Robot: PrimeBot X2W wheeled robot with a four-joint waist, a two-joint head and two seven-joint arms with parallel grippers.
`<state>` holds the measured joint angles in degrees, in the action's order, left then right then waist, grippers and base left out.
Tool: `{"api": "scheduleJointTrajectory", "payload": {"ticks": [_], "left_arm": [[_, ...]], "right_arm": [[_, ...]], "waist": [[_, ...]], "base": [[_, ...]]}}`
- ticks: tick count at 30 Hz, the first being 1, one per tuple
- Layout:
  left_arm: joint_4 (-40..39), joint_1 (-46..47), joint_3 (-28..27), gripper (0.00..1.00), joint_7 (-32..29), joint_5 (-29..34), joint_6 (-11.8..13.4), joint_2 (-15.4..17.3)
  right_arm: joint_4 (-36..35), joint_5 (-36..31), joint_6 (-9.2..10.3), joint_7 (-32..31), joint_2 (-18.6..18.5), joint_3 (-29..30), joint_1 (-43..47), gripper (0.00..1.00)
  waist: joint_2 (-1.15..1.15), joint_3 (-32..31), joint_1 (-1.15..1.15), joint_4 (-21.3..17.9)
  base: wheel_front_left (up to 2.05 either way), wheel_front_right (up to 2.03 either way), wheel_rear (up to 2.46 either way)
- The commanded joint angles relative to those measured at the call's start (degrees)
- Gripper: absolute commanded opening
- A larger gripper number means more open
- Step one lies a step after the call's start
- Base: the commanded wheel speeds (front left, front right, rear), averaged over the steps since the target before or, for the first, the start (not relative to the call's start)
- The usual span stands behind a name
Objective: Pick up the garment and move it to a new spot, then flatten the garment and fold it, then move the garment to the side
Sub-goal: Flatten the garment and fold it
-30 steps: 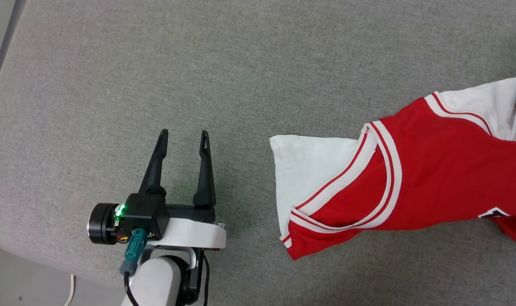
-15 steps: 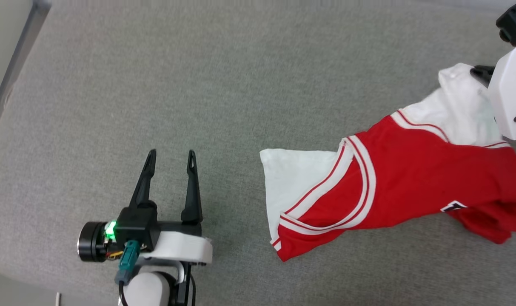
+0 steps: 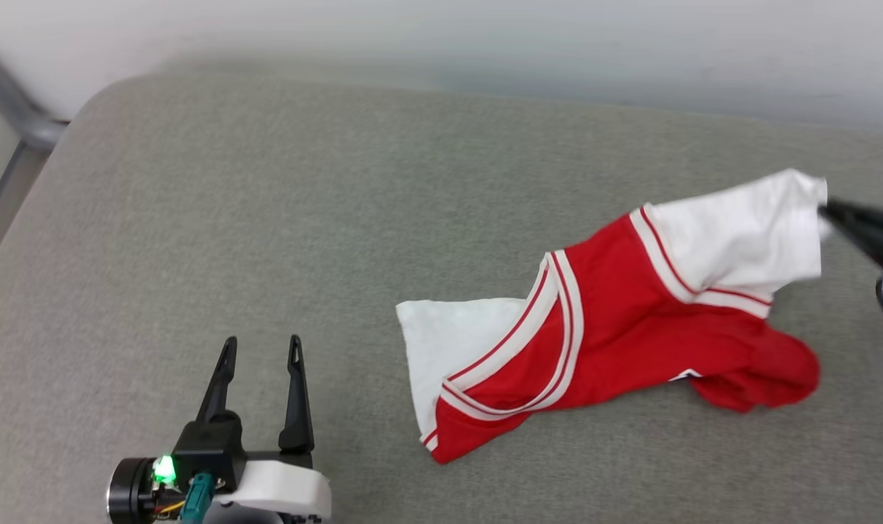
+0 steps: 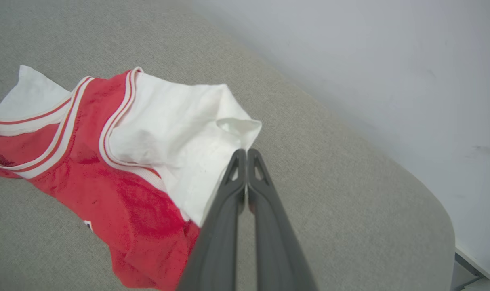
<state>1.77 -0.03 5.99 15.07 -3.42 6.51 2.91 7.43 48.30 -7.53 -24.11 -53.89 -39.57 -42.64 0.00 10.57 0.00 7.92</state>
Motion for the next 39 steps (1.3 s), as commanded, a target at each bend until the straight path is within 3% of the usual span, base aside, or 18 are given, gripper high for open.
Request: {"api": "scheduleJointTrajectory", "payload": {"ticks": [1,9,17,26,32,33,34,39], "left_arm": [[-0.1,-0.9,-0.4,1.0,0.1,0.4,-0.4,0.0],[-0.1,-2.8,-1.7,1.0,0.1,0.7,-0.9,0.0],[0.0,-2.3,-1.7,1.0,0.1,0.7,-1.2,0.0],[0.4,-0.4,-1.6,1.0,0.1,1.3,-1.8,0.0],[0.7,-0.5,-2.2,1.0,0.1,1.0,-1.7,0.0],[0.8,-0.9,-2.3,1.0,0.1,0.9,-1.7,0.0],[0.9,-1.1,-2.3,1.0,0.1,0.8,-1.7,0.0],[0.8,-2.1,-2.6,1.0,0.1,0.8,-1.6,0.0]], "right_arm": [[-0.9,0.8,0.07,0.4,-0.5,1.2,3.9,0.0],[0.4,2.3,0.07,1.6,-0.7,10.5,22.6,0.0],[7.7,2.4,0.07,1.7,3.5,18.9,36.1,0.0],[22.5,-0.8,0.1,6.0,8.3,23.5,39.6,0.0],[26.4,0.0,0.09,10.0,11.5,24.3,38.5,0.0],[26.2,0.2,0.09,11.3,11.7,24.7,38.2,0.41],[25.8,0.0,0.1,12.8,11.6,25.4,37.9,1.0],[21.5,0.5,0.08,18.3,9.9,29.6,38.6,1.0]], "waist": [[0.0,-2.4,0.0,-2.5],[0.0,-4.4,0.0,-6.5],[0.0,-3.5,0.0,-7.9],[0.0,-0.9,0.0,-6.7],[0.0,-1.2,0.0,-6.4],[0.0,-1.6,0.0,-6.5],[0.0,-1.9,0.0,-6.5],[0.0,-3.9,0.0,-7.0]], "base": [[0.0,0.0,0.0],[0.0,0.0,0.0],[0.0,0.0,0.0],[0.0,0.0,0.0],[0.0,0.0,0.0],[0.0,0.0,0.0],[0.0,0.0,0.0],[0.0,0.0,0.0]]}}
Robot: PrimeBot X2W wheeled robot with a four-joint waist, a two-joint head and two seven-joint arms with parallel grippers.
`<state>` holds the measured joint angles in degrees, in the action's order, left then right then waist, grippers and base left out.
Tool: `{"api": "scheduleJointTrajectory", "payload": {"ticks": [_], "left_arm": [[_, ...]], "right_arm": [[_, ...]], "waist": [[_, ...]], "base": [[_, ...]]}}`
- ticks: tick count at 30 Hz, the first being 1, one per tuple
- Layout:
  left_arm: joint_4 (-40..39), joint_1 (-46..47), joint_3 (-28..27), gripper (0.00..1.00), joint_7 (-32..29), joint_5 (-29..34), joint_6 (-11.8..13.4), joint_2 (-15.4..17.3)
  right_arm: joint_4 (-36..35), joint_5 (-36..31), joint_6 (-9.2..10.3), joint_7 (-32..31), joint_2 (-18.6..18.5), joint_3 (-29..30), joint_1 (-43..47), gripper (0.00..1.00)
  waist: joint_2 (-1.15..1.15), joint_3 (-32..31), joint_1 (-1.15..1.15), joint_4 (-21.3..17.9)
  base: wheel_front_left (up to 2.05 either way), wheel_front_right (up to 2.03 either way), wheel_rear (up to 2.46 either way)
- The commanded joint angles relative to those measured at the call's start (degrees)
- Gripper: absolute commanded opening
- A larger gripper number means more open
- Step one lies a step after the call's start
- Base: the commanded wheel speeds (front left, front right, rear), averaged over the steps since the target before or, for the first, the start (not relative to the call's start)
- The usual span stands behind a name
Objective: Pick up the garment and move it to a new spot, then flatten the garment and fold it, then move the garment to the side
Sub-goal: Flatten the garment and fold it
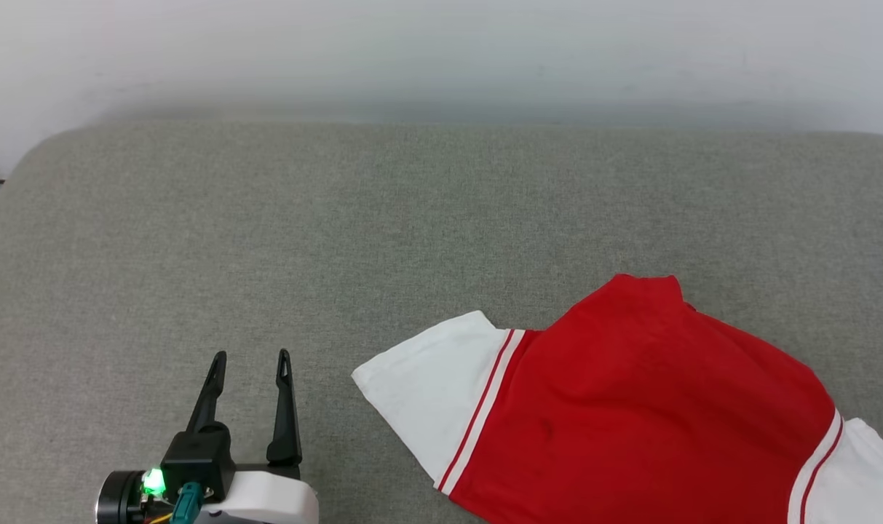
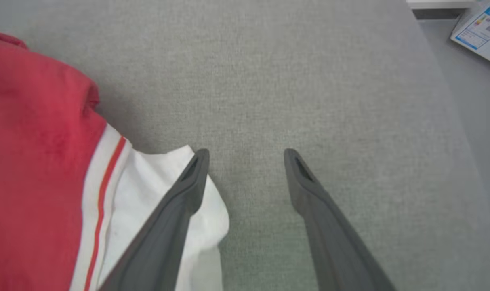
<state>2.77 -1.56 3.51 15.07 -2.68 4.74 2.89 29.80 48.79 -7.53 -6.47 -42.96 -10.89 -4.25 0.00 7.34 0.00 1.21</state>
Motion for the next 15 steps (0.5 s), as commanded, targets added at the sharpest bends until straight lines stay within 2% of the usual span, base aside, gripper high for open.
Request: {"api": "scheduleJointTrajectory", "payload": {"ticks": [1,5,8,11,15], "left_arm": [[-0.2,-0.7,-0.1,1.0,0.1,0.1,0.2,0.0],[-0.6,-1.5,-0.2,1.0,0.1,0.2,0.3,0.0],[-0.7,-1.7,-0.2,1.0,0.1,0.2,0.3,0.0],[-0.8,-1.8,-0.4,1.0,0.1,0.3,0.1,0.0],[-1.1,-2.2,-0.6,1.0,0.1,0.4,0.3,0.0]], "right_arm": [[-2.2,-0.4,0.08,1.3,-1.7,1.9,0.7,1.0],[-7.6,-1.8,0.07,2.4,-3.3,6.9,2.0,1.0],[-12.5,-3.7,0.07,0.8,-3.6,10.2,2.8,1.0],[-18.1,-4.9,0.07,-2.8,-2.7,12.7,4.1,1.0],[-24.3,-6.8,0.08,-10.9,-1.4,14.7,6.9,1.0]], "waist": [[0.0,-1.0,0.0,-0.4],[0.0,-1.8,0.0,-0.6],[0.0,-2.1,0.0,-0.6],[0.0,-2.3,0.0,-0.6],[0.0,-2.4,0.0,-0.7]], "base": [[0.0,0.0,0.0],[0.0,0.0,0.0],[0.0,0.0,0.0],[0.0,0.0,0.0],[0.0,0.0,0.0]]}}
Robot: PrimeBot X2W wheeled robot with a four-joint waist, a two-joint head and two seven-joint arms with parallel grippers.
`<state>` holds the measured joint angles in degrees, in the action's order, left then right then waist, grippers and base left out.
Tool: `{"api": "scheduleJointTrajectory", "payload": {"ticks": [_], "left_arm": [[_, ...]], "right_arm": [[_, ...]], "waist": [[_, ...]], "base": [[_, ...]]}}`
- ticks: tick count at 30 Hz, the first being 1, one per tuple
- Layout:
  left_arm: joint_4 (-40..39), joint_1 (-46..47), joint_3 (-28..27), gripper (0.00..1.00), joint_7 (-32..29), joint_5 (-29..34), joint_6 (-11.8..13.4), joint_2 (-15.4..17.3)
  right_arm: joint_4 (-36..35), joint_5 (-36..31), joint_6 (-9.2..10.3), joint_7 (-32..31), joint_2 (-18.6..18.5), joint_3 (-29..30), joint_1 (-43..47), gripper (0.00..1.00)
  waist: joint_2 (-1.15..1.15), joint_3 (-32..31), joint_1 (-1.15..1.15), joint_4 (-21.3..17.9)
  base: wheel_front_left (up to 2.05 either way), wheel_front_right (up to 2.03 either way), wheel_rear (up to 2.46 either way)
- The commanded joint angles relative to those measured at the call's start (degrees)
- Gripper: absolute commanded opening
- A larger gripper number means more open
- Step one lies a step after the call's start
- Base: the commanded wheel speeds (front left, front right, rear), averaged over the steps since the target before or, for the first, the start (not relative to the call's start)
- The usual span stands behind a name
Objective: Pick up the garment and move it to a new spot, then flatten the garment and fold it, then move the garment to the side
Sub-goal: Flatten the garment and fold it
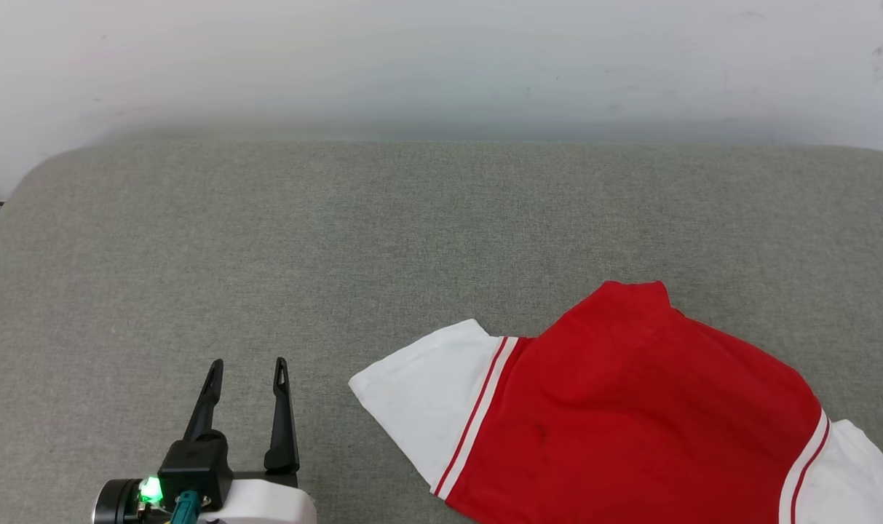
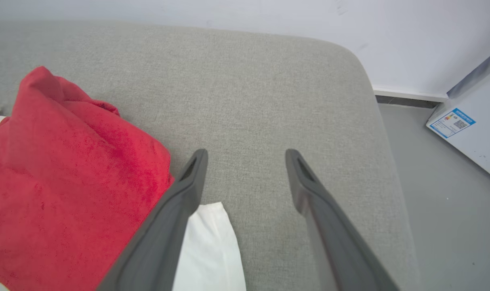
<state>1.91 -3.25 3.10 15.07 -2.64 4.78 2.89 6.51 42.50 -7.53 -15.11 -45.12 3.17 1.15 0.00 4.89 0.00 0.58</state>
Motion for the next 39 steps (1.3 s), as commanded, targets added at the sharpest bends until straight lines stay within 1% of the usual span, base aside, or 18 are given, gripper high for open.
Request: {"api": "scheduleJointTrajectory", "payload": {"ticks": [1,2,3,6,8,10,13,15,18,23,25,32,34,36,37,38,39], "left_arm": [[-0.3,-0.6,-0.2,1.0,0.1,0.4,0.3,0.0],[-0.3,-0.6,-0.2,1.0,0.1,0.4,0.2,0.0],[-0.3,-0.6,-0.2,1.0,0.1,0.4,0.2,0.0],[-0.4,-0.5,-0.3,1.0,0.1,0.4,0.2,0.0],[-0.5,-0.4,-0.3,1.0,0.1,0.5,0.2,0.0],[-0.5,-0.1,-0.1,1.0,0.1,0.5,0.1,0.0],[-0.6,1.0,0.1,1.0,0.1,0.5,-0.3,0.0],[-0.6,1.4,0.1,1.0,0.1,0.7,-0.4,0.0],[-0.6,1.9,0.3,1.0,0.1,0.9,-0.5,0.0],[-0.7,2.9,0.5,1.0,0.1,1.0,-0.5,0.0],[-0.8,3.4,0.7,1.0,0.1,1.1,-0.6,0.0],[-0.8,4.5,1.1,1.0,0.1,1.1,-0.3,0.0],[-0.8,4.7,1.2,1.0,0.1,1.0,-0.4,0.0],[-0.6,4.8,1.0,1.0,0.1,1.1,-0.4,0.0],[-0.5,4.7,0.8,1.0,0.1,1.2,-0.3,0.0],[-0.4,4.6,0.6,1.0,0.1,1.2,-0.3,0.0],[-0.3,4.4,0.5,1.0,0.1,1.3,-0.3,0.0]], "right_arm": [[-2.1,-0.7,0.07,-5.3,1.3,0.9,2.7,1.0],[-2.9,-0.7,0.07,-8.3,1.7,1.3,3.8,1.0],[-2.9,-0.7,0.07,-8.3,1.7,1.3,3.8,1.0],[-5.1,-1.9,0.08,-17.0,2.1,2.7,6.7,1.0],[-6.0,-2.2,0.07,-22.4,3.1,3.1,8.4,1.0],[-6.2,-2.5,0.09,-25.8,3.7,4.0,8.9,1.0],[-4.8,-3.8,0.08,-28.7,4.0,4.3,9.0,1.0],[-3.5,-4.9,0.07,-29.6,4.2,4.0,8.1,1.0],[-1.2,-4.3,0.07,-30.1,5.9,3.5,5.7,1.0],[3.8,-4.3,0.07,-28.9,7.3,1.3,1.6,1.0],[6.0,-4.6,0.08,-28.3,7.4,0.3,0.2,1.0],[15.0,-5.5,0.09,-27.5,9.3,-6.0,-0.7,1.0],[17.5,-4.8,0.09,-27.2,10.0,-7.7,-0.5,1.0],[18.5,-4.0,0.08,-26.8,10.4,-9.6,-0.7,1.0],[18.4,-3.5,0.08,-25.7,10.5,-10.1,-0.9,0.8],[18.1,-3.3,0.06,-24.6,10.3,-10.5,-1.4,0.25],[17.9,-3.0,0.06,-23.8,10.0,-11.0,-1.7,0.0]], "waist": [[0.0,0.0,0.0,-0.1],[0.0,0.0,0.0,-0.1],[0.0,0.0,0.0,-0.1],[0.0,0.3,0.0,-0.2],[0.0,0.5,0.0,-0.3],[0.0,1.0,0.0,-0.3],[0.0,2.1,0.0,-0.1],[0.0,2.9,0.0,0.1],[0.0,4.1,0.0,0.5],[0.0,6.2,0.0,1.2],[0.0,7.0,0.0,1.5],[0.0,8.7,0.0,2.1],[0.0,8.9,0.0,2.2],[0.0,8.9,0.0,2.1],[0.0,8.8,0.0,1.9],[0.0,8.5,0.0,1.7],[0.0,8.1,0.0,1.6]], "base": [[0.0,0.0,0.0],[0.0,0.0,0.0],[0.0,0.0,0.0],[0.0,0.0,0.0],[0.0,0.0,0.0],[0.0,0.0,0.0],[0.0,0.0,0.0],[0.0,0.0,0.0],[0.0,0.0,0.0],[0.0,0.0,0.0],[0.0,0.0,0.0],[0.0,0.0,0.0],[0.0,0.0,0.0],[0.0,0.0,0.0],[0.0,0.0,0.0],[0.0,0.0,0.0],[0.0,0.0,0.0]]}}
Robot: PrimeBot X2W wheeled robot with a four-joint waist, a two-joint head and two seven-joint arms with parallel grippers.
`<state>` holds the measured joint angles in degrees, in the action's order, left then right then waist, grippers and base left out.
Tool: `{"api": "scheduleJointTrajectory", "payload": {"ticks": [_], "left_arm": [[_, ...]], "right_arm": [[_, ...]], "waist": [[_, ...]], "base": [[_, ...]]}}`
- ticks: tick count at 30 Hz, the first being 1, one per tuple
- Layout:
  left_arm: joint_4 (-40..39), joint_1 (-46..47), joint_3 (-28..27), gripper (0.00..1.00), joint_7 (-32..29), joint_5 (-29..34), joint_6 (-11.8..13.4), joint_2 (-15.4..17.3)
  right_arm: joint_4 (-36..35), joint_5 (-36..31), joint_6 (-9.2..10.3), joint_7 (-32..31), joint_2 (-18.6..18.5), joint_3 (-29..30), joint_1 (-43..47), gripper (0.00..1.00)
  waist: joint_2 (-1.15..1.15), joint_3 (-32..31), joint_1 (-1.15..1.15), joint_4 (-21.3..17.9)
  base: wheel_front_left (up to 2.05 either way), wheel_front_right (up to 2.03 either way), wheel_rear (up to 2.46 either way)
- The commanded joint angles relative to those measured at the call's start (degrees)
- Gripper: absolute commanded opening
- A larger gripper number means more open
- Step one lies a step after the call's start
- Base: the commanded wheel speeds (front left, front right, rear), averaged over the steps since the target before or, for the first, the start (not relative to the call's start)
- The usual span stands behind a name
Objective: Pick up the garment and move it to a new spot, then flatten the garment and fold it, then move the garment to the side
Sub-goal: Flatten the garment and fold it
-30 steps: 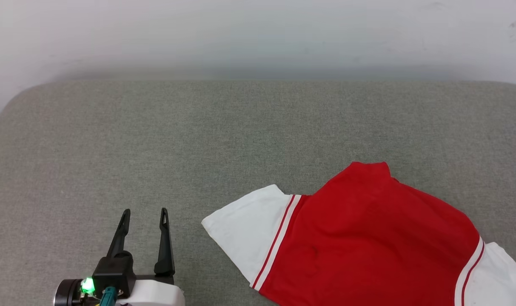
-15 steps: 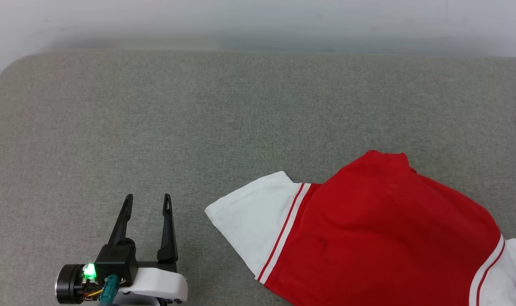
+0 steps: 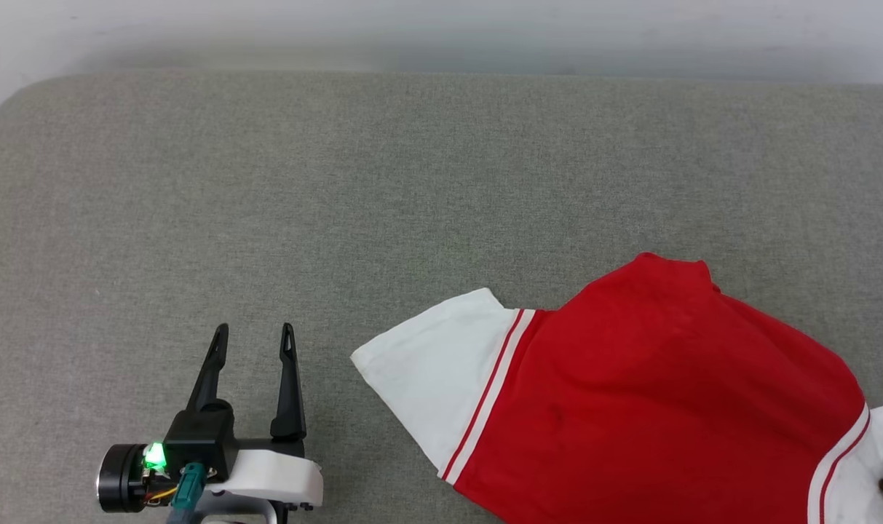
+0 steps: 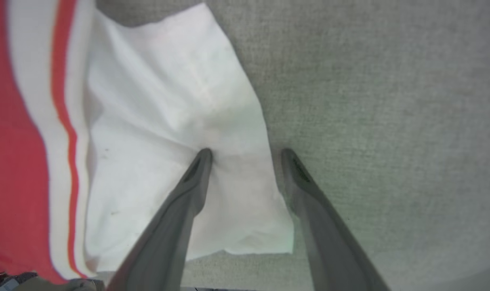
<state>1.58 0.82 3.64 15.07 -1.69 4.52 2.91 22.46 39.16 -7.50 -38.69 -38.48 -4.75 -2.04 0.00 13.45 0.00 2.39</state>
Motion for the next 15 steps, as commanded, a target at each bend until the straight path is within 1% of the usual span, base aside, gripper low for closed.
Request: {"api": "scheduleJointTrajectory", "payload": {"ticks": [1,4,9,12,15], "left_arm": [[0.2,0.2,-0.1,1.0,0.1,0.4,-0.1,0.0],[0.5,-0.5,-0.4,1.0,0.1,0.4,-0.3,0.0],[0.6,-1.7,-0.9,1.0,0.1,0.5,-0.4,0.1],[0.3,-1.9,-1.3,1.0,0.1,0.7,-0.7,0.7],[0.2,-1.8,-1.6,1.0,0.1,1.0,-1.2,1.6]], "right_arm": [[1.6,0.6,0.02,0.9,3.0,-3.3,1.3,0.0],[0.2,1.2,0.02,4.9,1.5,-2.5,0.8,0.0],[-3.2,1.6,0.04,11.0,-0.4,0.4,0.8,0.0],[-6.7,1.4,0.03,13.4,-0.4,2.7,1.8,0.0],[-10.8,0.9,0.04,14.9,0.5,5.3,3.8,0.0]], "waist": [[0.0,-0.9,0.0,-0.4],[0.0,-2.4,0.0,-1.1],[0.0,-5.2,0.0,-2.2],[0.0,-6.6,0.0,-2.8],[0.0,-7.5,0.0,-3.3]], "base": [[0.0,0.0,0.0],[0.0,0.0,0.0],[0.0,0.0,0.0],[0.0,0.0,0.0],[0.0,0.0,0.0]]}}
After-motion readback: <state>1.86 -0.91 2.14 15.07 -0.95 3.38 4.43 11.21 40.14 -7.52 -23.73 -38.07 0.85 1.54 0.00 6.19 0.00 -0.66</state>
